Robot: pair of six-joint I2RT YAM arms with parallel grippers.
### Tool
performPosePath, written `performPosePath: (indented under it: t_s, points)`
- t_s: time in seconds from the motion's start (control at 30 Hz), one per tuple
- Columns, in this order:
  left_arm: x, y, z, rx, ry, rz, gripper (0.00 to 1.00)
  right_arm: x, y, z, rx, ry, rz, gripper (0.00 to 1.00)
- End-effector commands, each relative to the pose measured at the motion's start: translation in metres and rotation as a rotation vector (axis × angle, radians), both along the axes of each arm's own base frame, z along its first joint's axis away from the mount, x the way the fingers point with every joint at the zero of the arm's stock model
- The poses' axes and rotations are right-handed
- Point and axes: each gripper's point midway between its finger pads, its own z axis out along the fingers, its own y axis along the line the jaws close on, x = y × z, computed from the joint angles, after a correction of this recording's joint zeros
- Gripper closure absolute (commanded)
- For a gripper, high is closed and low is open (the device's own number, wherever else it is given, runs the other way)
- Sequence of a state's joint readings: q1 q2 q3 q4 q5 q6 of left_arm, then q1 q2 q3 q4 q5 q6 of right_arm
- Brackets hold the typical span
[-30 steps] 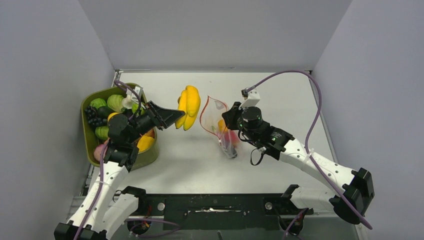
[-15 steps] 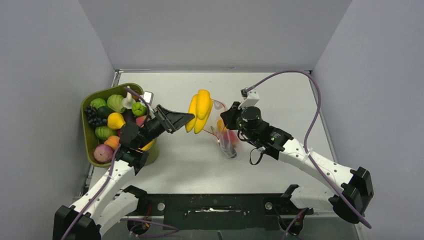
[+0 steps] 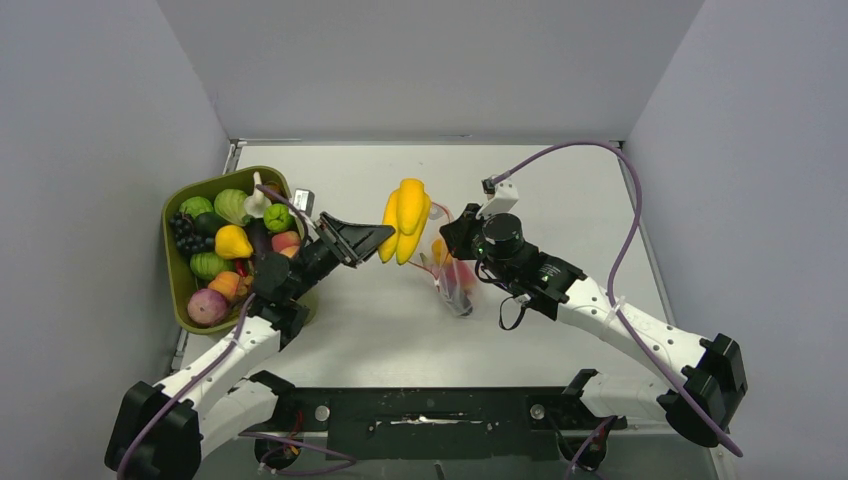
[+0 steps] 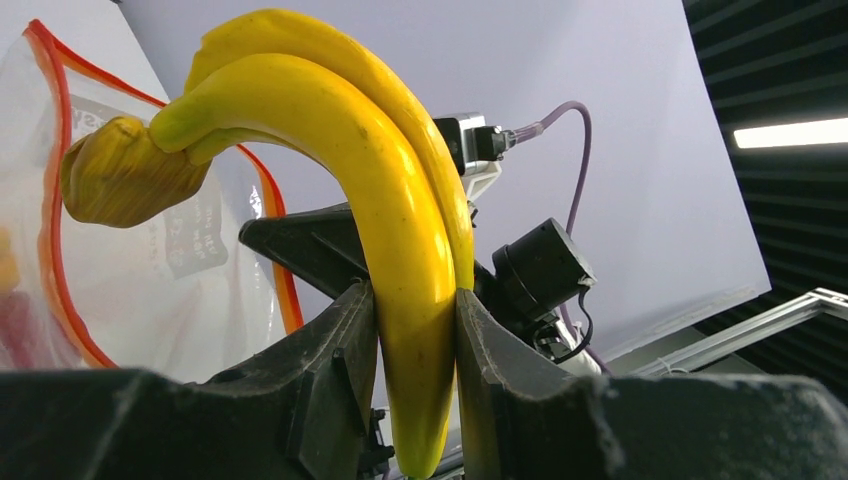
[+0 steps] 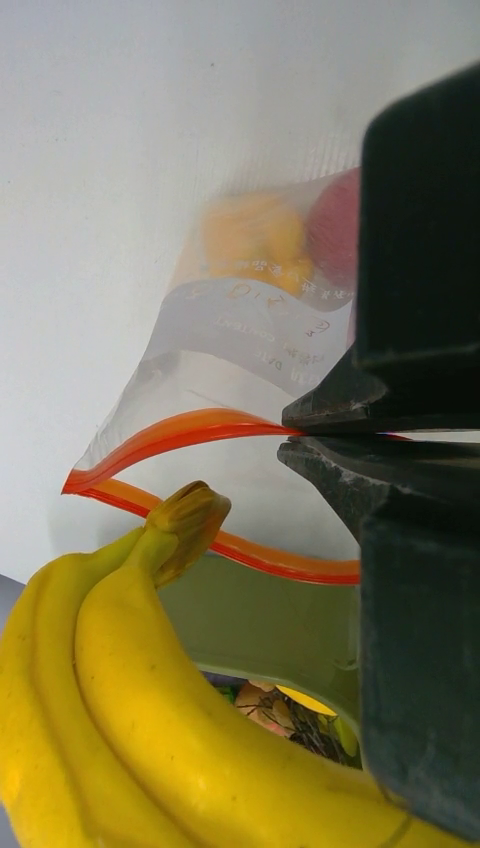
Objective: Place the food in the zip-top bag and seal the zipper
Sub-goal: Place the fake fruit in the zipper food storage bag.
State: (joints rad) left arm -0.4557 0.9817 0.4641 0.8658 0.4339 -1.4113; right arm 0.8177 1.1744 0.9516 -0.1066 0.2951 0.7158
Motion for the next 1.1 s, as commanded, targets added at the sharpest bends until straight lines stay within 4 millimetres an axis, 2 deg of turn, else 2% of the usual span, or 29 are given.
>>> performPosePath:
  t_s: [0.0, 0.23, 0.53, 0.77, 0.97, 1.07]
  points:
    - [-0.003, 0.010, 0.015, -0.059, -0.054, 0.056, 0.89, 0.007, 0.004, 0.021, 0.067, -0.058, -0.011, 1.00]
    - [0.004, 0.012, -0.001, -0.044, 0.027, 0.103, 0.91, 0.009, 0.004, 0.022, 0.067, -0.066, -0.017, 1.00]
    - [0.005, 0.010, -0.006, -0.103, 0.111, 0.086, 0.91, 0.007, 0.010, 0.026, 0.106, -0.082, 0.010, 1.00]
    - [0.010, 0.009, -0.026, -0.119, 0.202, 0.104, 0.91, 0.006, 0.014, 0.024, 0.122, -0.072, 0.026, 1.00]
    - [0.021, 0.001, -0.049, -0.011, 0.297, 0.131, 0.90, 0.006, 0.017, 0.022, 0.122, -0.070, 0.039, 1.00]
    - [0.023, 0.002, -0.050, 0.000, 0.299, 0.150, 0.90, 0.005, 0.017, 0.024, 0.126, -0.074, 0.043, 1.00]
